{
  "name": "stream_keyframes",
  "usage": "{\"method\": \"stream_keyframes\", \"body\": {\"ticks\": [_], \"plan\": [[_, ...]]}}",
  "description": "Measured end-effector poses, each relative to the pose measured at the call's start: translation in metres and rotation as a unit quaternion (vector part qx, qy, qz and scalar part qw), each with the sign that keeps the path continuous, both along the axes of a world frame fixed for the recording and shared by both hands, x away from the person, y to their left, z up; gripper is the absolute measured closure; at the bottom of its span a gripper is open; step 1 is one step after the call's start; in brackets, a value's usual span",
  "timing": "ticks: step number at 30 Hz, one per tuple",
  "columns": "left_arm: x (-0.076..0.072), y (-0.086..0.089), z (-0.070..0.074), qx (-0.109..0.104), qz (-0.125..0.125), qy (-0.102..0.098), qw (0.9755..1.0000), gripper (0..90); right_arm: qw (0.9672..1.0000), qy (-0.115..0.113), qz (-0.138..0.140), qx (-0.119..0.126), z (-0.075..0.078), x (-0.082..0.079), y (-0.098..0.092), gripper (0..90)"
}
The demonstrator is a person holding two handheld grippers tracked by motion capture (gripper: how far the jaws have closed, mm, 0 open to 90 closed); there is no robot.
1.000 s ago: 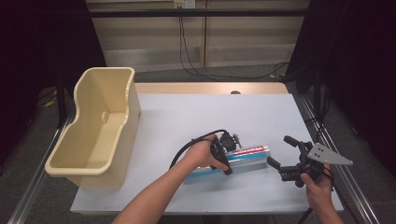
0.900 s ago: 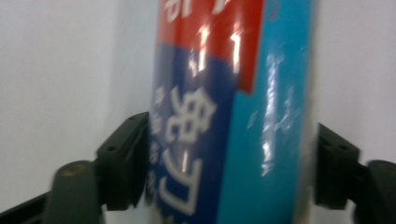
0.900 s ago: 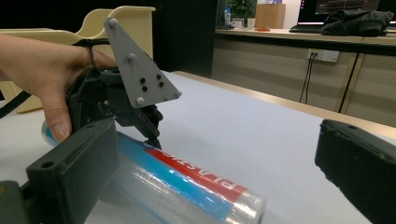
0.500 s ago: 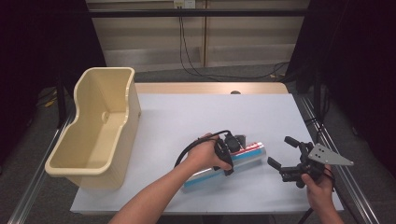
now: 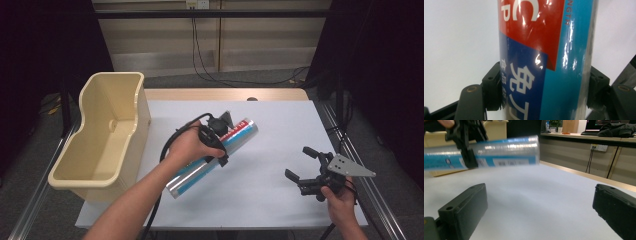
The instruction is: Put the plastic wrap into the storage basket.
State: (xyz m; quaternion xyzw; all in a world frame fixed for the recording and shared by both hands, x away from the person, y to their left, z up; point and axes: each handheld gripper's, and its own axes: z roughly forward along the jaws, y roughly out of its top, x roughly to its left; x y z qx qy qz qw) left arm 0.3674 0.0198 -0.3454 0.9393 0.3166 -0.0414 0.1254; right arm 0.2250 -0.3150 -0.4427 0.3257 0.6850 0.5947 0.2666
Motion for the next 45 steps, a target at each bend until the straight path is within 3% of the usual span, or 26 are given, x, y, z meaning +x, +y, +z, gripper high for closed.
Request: {"method": "stream_keyframes", "body": {"ticks": [4,11,14,17,20,21,25,26,27,29,30,32,35,39,42,45], "plan": [[0.003,0.023,0.026,0.003,0.044,-0.010,0.9990,32.0,1.0000,0.000,-0.002,0.002,0.000,0.000,0.000,0.0],[0.009,0.066,0.066,-0.005,0.116,-0.010,0.9932,32.0,1.0000,0.001,-0.001,0.002,0.000,0.000,0.001,0.0],[0.011,0.087,0.082,-0.007,0.148,-0.009,0.9889,32.0,1.0000,0.002,0.000,0.001,0.000,0.000,0.001,0.0],[0.011,0.110,0.095,-0.010,0.182,-0.019,0.9830,32.0,1.0000,0.002,0.000,0.003,0.000,0.000,0.001,0.0],[0.011,0.133,0.105,-0.011,0.217,-0.023,0.9758,32.0,1.0000,0.002,0.000,0.005,0.000,0.000,0.001,0.0],[0.011,0.142,0.108,-0.009,0.232,-0.020,0.9724,32.0,1.0000,0.004,0.001,0.005,0.000,0.000,0.002,0.0],[0.011,0.173,0.112,0.002,0.272,-0.019,0.9621,32.0,1.0000,0.003,0.002,0.003,0.000,0.000,0.003,0.0],[0.011,0.188,0.112,0.010,0.293,-0.020,0.9558,32.0,1.0000,0.003,0.004,0.002,0.000,0.000,0.003,0.0],[0.011,0.188,0.112,0.010,0.293,-0.020,0.9558,32.0,1.0000,0.003,0.004,0.002,0.000,0.000,0.003,0.0],[0.010,0.202,0.110,0.013,0.314,-0.022,0.9492,32.0,1.0000,0.005,0.003,0.003,0.000,0.001,0.003,0.0],[0.010,0.207,0.110,0.015,0.317,-0.020,0.9481,32.0,1.0000,0.004,0.003,0.002,-0.001,0.001,0.003,0.0],[0.010,0.220,0.106,0.020,0.336,-0.020,0.9415,32.1,1.0000,0.005,0.004,0.002,-0.001,0.001,0.003,0.0],[0.009,0.233,0.101,0.022,0.353,-0.019,0.9352,32.0,1.0000,0.005,0.005,0.002,-0.001,0.001,0.004,0.0],[0.008,0.248,0.094,0.028,0.368,-0.008,0.9294,32.0,1.0000,0.006,0.006,0.000,-0.001,0.002,0.006,0.0],[0.006,0.253,0.088,0.036,0.373,-0.006,0.9272,32.0,1.0000,0.008,0.005,0.000,-0.001,0.002,0.006,0.0],[0.004,0.255,0.082,0.034,0.373,0.000,0.9274,32.0,1.0000,0.007,0.007,0.000,-0.001,0.002,0.006,0.0]]}}
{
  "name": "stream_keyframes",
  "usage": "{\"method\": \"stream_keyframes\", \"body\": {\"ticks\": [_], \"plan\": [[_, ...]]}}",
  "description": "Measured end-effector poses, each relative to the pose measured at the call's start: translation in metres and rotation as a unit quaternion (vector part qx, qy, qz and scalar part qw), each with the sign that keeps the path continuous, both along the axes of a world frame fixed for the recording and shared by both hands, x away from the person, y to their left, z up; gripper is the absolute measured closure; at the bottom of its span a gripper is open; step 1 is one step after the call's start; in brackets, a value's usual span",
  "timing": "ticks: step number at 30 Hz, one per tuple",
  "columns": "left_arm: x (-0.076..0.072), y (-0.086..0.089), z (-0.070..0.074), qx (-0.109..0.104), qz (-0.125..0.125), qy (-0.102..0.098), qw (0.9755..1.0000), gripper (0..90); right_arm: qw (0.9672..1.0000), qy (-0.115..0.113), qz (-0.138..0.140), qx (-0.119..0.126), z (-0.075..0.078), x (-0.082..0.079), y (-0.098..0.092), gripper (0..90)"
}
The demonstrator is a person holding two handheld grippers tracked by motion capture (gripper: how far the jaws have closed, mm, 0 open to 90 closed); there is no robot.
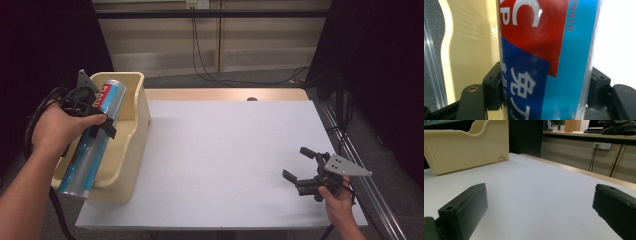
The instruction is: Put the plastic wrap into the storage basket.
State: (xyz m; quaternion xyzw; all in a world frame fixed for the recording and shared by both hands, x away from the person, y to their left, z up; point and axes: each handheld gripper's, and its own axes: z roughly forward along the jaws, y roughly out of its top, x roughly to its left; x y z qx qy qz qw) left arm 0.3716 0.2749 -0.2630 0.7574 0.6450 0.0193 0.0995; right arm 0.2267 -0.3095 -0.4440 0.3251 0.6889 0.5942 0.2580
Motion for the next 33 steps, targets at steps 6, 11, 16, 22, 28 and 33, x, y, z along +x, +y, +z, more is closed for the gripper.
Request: {"method": "stream_keyframes", "body": {"ticks": [6,11,16,22,28,33], "plan": [[0.002,0.003,-0.009,-0.006,0.008,0.008,0.9999,32.0,1.0000,-0.002,0.001,-0.002,0.000,0.000,0.000,0.0],[0.003,0.006,-0.015,-0.007,0.015,0.019,0.9997,32.0,1.0000,-0.002,0.000,-0.001,0.000,0.000,-0.001,0.0],[0.001,0.005,-0.019,-0.006,0.016,0.017,0.9997,31.9,1.0000,-0.003,0.000,-0.001,0.000,0.000,-0.002,0.0],[0.001,0.006,-0.021,-0.010,0.015,0.024,0.9996,31.9,1.0000,-0.003,0.000,0.000,0.001,0.000,-0.001,0.0],[0.002,0.006,-0.025,-0.008,0.020,0.027,0.9994,31.9,1.0000,-0.003,-0.001,0.002,0.001,0.000,-0.001,0.0],[0.003,0.004,-0.032,-0.007,0.020,0.036,0.9991,31.8,1.0000,-0.003,-0.002,0.002,0.001,0.000,-0.002,0.0]]}}
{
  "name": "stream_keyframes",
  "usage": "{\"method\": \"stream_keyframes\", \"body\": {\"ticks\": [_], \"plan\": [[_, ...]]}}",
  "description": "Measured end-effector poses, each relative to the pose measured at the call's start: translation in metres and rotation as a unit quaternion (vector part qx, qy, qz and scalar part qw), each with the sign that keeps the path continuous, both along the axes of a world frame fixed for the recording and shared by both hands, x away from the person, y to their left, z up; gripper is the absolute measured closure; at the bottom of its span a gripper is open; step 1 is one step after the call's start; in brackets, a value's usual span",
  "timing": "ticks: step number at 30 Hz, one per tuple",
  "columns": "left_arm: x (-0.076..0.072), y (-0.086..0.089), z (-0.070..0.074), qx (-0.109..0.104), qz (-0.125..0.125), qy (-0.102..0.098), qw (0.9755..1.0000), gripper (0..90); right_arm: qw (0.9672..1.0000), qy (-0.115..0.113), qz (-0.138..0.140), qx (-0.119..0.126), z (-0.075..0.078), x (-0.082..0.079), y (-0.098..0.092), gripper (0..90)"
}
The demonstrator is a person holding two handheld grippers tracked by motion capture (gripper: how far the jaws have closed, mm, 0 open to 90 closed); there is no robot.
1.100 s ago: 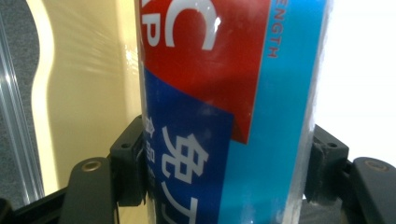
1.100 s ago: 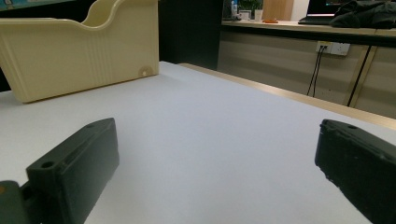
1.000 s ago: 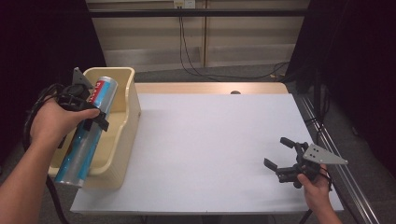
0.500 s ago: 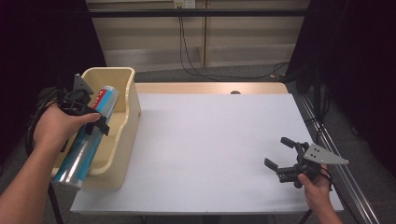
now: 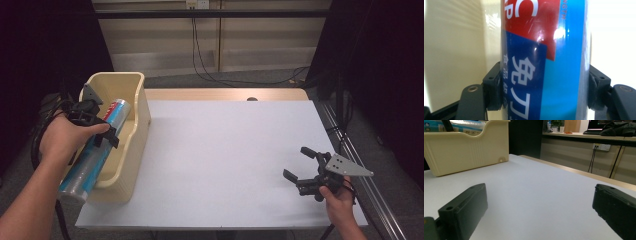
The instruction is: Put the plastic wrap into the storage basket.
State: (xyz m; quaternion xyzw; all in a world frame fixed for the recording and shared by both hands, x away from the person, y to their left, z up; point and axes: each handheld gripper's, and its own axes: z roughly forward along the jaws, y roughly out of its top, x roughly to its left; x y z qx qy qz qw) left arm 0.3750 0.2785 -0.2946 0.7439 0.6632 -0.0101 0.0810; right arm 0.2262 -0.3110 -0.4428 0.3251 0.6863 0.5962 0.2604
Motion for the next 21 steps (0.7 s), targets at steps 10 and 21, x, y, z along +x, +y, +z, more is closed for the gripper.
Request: {"method": "stream_keyframes", "body": {"ticks": [10,21], "plan": [[0.008,-0.001,-0.017,0.004,0.007,0.017,0.9998,31.6,1.0000,-0.001,0.000,-0.001,0.000,-0.001,0.000,0.0],[0.018,-0.002,0.009,-0.021,0.022,-0.028,0.9991,31.2,1.0000,0.000,0.000,-0.004,0.000,-0.001,-0.001,0.0]]}}
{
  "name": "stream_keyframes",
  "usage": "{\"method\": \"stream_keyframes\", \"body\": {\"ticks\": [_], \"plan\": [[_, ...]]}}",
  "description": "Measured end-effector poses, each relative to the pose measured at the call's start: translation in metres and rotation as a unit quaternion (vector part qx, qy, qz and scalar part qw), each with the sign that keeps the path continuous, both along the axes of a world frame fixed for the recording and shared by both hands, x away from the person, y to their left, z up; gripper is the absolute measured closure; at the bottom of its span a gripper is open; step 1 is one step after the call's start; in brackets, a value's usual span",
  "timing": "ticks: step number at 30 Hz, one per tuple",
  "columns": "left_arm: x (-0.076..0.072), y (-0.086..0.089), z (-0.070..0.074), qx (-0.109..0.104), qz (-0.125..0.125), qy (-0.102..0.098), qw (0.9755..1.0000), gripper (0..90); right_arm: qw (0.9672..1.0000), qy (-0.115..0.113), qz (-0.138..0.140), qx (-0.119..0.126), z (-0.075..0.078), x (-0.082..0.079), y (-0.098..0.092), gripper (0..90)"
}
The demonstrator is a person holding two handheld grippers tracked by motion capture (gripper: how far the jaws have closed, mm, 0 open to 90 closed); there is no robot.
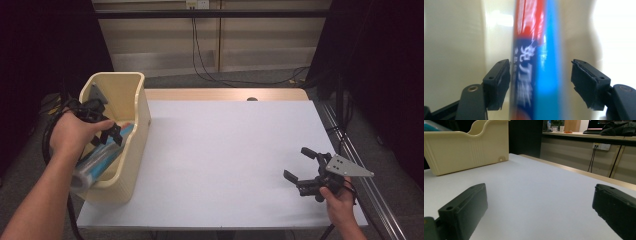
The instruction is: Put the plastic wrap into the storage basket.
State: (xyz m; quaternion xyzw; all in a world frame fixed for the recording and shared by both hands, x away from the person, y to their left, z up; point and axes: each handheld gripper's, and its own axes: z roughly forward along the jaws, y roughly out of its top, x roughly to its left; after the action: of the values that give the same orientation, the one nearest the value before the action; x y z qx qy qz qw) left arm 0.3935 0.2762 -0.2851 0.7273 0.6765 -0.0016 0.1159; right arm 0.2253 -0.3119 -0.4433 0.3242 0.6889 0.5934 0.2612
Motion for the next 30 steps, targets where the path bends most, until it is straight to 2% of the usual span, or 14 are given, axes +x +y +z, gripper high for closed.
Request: {"method": "stream_keyframes", "body": {"ticks": [2,4,7,11,13,15,17,22,27,30], "plan": [[0.001,-0.002,0.015,-0.008,-0.008,-0.004,0.9999,27.6,1.0000,0.000,0.000,0.001,0.000,0.000,0.000,0.0],[0.000,-0.007,0.020,-0.006,-0.010,-0.017,0.9998,24.1,1.0000,-0.002,0.002,-0.002,0.000,0.001,0.001,0.0],[-0.002,-0.020,0.021,-0.034,-0.024,-0.030,0.9987,23.5,1.0000,-0.002,0.005,-0.004,0.000,0.000,0.003,0.0],[-0.005,-0.036,0.020,-0.049,-0.051,-0.042,0.9966,22.1,1.0000,-0.003,0.006,-0.002,0.000,0.000,0.003,0.0],[-0.007,-0.045,0.022,-0.060,-0.070,-0.050,0.9945,21.5,1.0000,-0.002,0.006,-0.002,0.000,0.001,0.003,0.0],[-0.007,-0.054,0.023,-0.066,-0.077,-0.060,0.9931,21.6,1.0000,0.000,0.007,-0.002,0.000,0.001,0.003,0.0],[-0.007,-0.063,0.024,-0.068,-0.087,-0.061,0.9920,21.3,1.0000,0.000,0.007,-0.003,0.000,0.002,0.004,0.0],[-0.008,-0.087,0.021,-0.079,-0.118,-0.069,0.9875,20.2,1.0000,0.000,0.008,-0.002,0.000,0.002,0.005,0.0],[-0.009,-0.106,0.018,-0.091,-0.147,-0.086,0.9812,17.9,1.0000,0.001,0.008,0.000,0.000,0.002,0.003,0.0],[-0.010,-0.116,0.013,-0.097,-0.156,-0.092,0.9786,17.5,0.9999,0.000,0.010,-0.002,0.000,0.002,0.004,0.0]]}}
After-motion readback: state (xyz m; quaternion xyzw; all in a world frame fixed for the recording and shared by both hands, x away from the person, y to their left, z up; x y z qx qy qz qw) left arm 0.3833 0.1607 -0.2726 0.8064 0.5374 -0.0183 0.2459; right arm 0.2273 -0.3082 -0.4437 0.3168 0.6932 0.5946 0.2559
